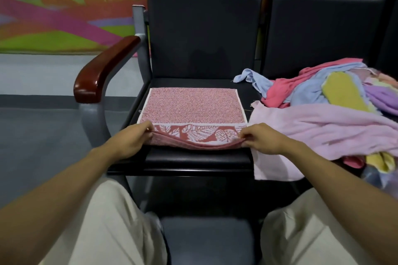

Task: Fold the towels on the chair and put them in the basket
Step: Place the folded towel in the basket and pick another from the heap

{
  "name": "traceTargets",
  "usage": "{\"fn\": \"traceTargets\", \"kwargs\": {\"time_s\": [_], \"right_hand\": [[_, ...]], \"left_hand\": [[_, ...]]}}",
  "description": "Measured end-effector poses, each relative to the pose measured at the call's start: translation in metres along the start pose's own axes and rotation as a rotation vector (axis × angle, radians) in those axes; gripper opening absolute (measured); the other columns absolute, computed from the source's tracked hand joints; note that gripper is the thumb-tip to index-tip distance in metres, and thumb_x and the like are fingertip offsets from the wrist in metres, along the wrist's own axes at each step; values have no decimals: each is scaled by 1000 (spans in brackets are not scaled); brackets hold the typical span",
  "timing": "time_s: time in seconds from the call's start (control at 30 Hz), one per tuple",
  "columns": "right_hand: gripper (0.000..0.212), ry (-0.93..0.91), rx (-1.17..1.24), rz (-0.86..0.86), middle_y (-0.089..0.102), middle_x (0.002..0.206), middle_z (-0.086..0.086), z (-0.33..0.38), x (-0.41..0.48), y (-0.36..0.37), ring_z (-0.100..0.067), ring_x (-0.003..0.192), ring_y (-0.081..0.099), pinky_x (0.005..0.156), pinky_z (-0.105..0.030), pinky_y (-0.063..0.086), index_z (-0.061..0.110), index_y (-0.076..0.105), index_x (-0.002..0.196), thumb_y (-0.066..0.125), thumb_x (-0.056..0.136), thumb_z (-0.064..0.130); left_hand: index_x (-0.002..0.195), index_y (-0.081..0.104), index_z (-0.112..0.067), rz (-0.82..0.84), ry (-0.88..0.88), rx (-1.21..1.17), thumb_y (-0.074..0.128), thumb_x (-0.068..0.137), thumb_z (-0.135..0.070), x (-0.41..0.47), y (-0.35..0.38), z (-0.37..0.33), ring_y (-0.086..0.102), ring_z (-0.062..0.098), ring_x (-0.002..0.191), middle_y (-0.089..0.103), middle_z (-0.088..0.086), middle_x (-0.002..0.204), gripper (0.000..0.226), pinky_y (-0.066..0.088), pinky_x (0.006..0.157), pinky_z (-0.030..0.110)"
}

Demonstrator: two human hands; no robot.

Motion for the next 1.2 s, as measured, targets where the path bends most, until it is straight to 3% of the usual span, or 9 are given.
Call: {"fn": "traceTargets", "kwargs": {"time_s": [0.2, 0.3, 0.37, 0.47, 0.63, 0.8, 0.93, 1.07, 1.2], "right_hand": [[11, 170, 409, -305, 68, 75, 3, -19, 2, -26, -11, 69, 63, 67, -25, 50, 18, 69, 85, 68, 87, 8], [10, 207, 499, -382, 66, 74, 2, -24, -3, -28, -12, 69, 59, 68, -33, 50, 15, 73, 86, 70, 85, 6], [8, 215, 534, -415, 66, 74, 0, -26, -6, -28, -10, 67, 56, 64, -26, 47, 16, 73, 84, 72, 84, 8], [4, 229, 594, -399, 63, 68, -2, -23, -11, -32, -3, 58, 52, 56, -18, 43, 11, 74, 83, 74, 83, 15], [12, 288, 776, -175, 56, 74, -8, -11, -16, -38, -19, 71, 53, 63, -34, 48, 6, 69, 84, 68, 89, 17], [14, 286, 714, -27, 56, 77, -8, -4, -7, -48, -16, 70, 54, 54, -26, 49, 2, 68, 91, 66, 91, 15], [9, 262, 671, -132, 58, 80, -9, -13, 21, -55, -17, 71, 54, 53, -25, 47, 4, 69, 91, 65, 91, 12], [6, 261, 637, -269, 63, 81, -7, -31, 58, -61, -13, 67, 55, 49, -19, 44, 10, 69, 90, 64, 91, 9], [15, 258, 551, -363, 69, 81, 5, -55, 97, -54, -8, 78, 60, 73, -23, 47, 23, 70, 81, 67, 88, 11]], "left_hand": [[77, 58, -28, -214, -72, -227, 71, 86, -22, -1, -19, -4, 54, 2, 63, 61, -4, 72, 16, 41, 62, 16], [77, 53, -36, -128, -65, -216, 79, 76, -17, -16, -20, -3, 52, -6, 58, 54, -7, 65, 33, 40, 59, 9], [79, 53, -35, -58, -65, -186, 79, 76, -13, -24, -20, -4, 54, -10, 63, 57, -9, 69, 35, 40, 62, 8], [81, 54, -28, -130, -68, -257, 67, 88, -8, -31, -25, -3, 57, -10, 68, 61, -9, 74, 25, 41, 64, 10], [89, 56, -25, -305, -96, -477, 51, 98, -11, -39, -40, -6, 55, -2, 68, 63, -11, 76, 17, 45, 63, 13], [90, 57, -26, -459, -176, -438, 49, 99, -14, -17, -49, -7, 57, 6, 85, 63, -6, 90, 18, 40, 76, 22], [110, 61, -5, -550, -282, -372, 46, 100, -14, 23, -49, -9, 55, 18, 99, 64, 6, 105, 20, 35, 82, 23], [111, 61, -1, -609, -334, -360, 45, 101, -12, 66, -48, -2, 51, 15, 90, 64, 10, 103, 22, 31, 72, 19], [108, 62, -1, -625, -351, -337, 46, 100, -10, 102, -36, 11, 51, 15, 88, 64, 12, 103, 20, 30, 68, 16]]}}
Point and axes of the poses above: each hand's wrist, its own x-axis towards the middle knuckle, its own y-axis out of the palm, z = x × y, the point moved 4 cm from there along x, towards the middle knuckle
